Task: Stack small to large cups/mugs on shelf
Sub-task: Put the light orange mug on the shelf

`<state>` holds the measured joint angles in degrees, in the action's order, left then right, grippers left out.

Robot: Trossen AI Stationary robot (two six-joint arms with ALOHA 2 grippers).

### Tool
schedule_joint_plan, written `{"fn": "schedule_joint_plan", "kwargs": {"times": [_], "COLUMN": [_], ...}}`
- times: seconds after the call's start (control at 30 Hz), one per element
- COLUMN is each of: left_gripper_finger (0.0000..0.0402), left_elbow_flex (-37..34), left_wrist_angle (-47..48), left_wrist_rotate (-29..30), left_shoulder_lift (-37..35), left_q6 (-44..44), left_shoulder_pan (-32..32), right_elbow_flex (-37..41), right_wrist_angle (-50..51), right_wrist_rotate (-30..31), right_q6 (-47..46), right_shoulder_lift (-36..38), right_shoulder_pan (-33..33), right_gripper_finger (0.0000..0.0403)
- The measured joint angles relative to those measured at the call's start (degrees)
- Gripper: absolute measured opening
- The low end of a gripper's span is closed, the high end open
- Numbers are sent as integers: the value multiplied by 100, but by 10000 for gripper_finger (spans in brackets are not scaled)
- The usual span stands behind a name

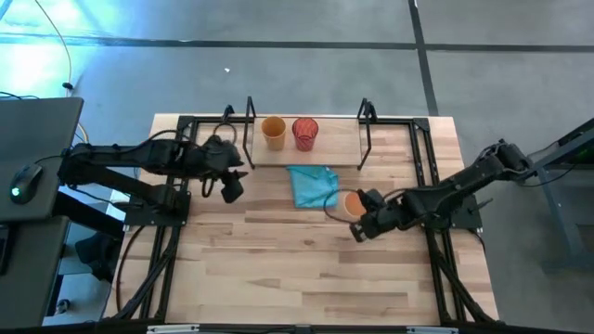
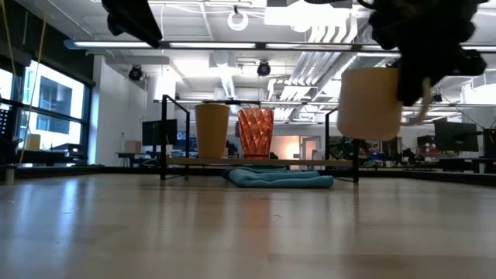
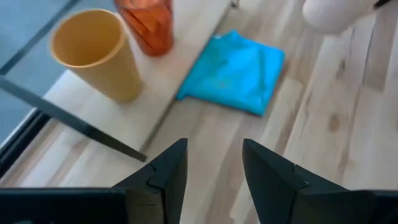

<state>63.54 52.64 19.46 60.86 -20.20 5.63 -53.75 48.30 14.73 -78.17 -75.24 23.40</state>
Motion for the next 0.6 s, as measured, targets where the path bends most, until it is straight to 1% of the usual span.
{"fn": "schedule_joint_plan", "kwargs": {"times": [0.17,0.37,0.6], "left_gripper_finger": [143,143,143], "left_elbow_flex": [-409,-931,-1177], "left_wrist_angle": [-438,-931,-1020], "left_wrist_rotate": [241,308,311], "left_shoulder_lift": [-536,-1076,-1318], "left_q6": [-196,-307,-421], "left_shoulder_pan": [0,0,0], "right_elbow_flex": [-187,-353,-501], "right_wrist_angle": [-2,-183,-228], "right_wrist_rotate": [312,967,1022], "right_q6": [15,-132,-285], "right_shoulder_lift": [0,0,0], "right_shoulder_pan": [-430,-854,-1380], "right_gripper_finger": [20,20,20]}}
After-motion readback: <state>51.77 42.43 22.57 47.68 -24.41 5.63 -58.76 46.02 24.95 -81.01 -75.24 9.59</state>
